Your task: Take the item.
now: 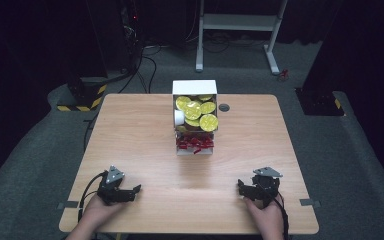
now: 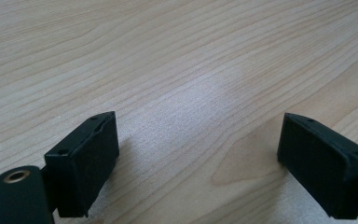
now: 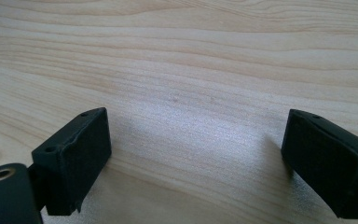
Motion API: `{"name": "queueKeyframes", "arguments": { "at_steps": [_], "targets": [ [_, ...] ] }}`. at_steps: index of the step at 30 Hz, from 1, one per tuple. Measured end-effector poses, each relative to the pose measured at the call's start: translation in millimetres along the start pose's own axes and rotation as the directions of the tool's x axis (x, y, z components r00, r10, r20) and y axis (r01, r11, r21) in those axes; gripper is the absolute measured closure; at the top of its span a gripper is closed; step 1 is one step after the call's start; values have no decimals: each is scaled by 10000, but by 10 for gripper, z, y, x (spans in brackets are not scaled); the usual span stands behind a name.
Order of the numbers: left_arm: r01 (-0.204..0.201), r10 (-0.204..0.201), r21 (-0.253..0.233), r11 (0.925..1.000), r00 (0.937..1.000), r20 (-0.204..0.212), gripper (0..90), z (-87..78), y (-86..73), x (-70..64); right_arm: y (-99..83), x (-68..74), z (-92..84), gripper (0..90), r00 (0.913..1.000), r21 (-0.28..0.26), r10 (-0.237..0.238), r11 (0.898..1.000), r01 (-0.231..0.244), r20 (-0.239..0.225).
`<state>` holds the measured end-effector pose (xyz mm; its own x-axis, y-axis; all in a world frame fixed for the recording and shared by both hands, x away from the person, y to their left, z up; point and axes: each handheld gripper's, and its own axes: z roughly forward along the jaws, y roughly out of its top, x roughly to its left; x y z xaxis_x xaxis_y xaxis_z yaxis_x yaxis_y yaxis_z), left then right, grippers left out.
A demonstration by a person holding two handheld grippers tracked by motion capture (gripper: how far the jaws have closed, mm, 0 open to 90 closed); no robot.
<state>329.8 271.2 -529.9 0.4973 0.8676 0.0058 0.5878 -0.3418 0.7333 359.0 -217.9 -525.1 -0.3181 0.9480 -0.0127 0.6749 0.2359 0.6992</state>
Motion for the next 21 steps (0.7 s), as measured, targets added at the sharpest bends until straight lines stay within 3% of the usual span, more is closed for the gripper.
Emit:
{"name": "queueKeyframes", "arguments": {
  "at_steps": [15, 21],
  "targets": [
    [-51, 51, 25, 10000, 10000, 5, 128, -4, -1, 3, -13, 5, -12, 81, 10000, -4, -16, 10000, 16, -32],
    [-54, 54, 24, 10000, 10000, 6, 128, -4, -1, 2, -27, 16, -31, 82, 9995, 44, -190, 9998, 191, -242]
  ]
}}
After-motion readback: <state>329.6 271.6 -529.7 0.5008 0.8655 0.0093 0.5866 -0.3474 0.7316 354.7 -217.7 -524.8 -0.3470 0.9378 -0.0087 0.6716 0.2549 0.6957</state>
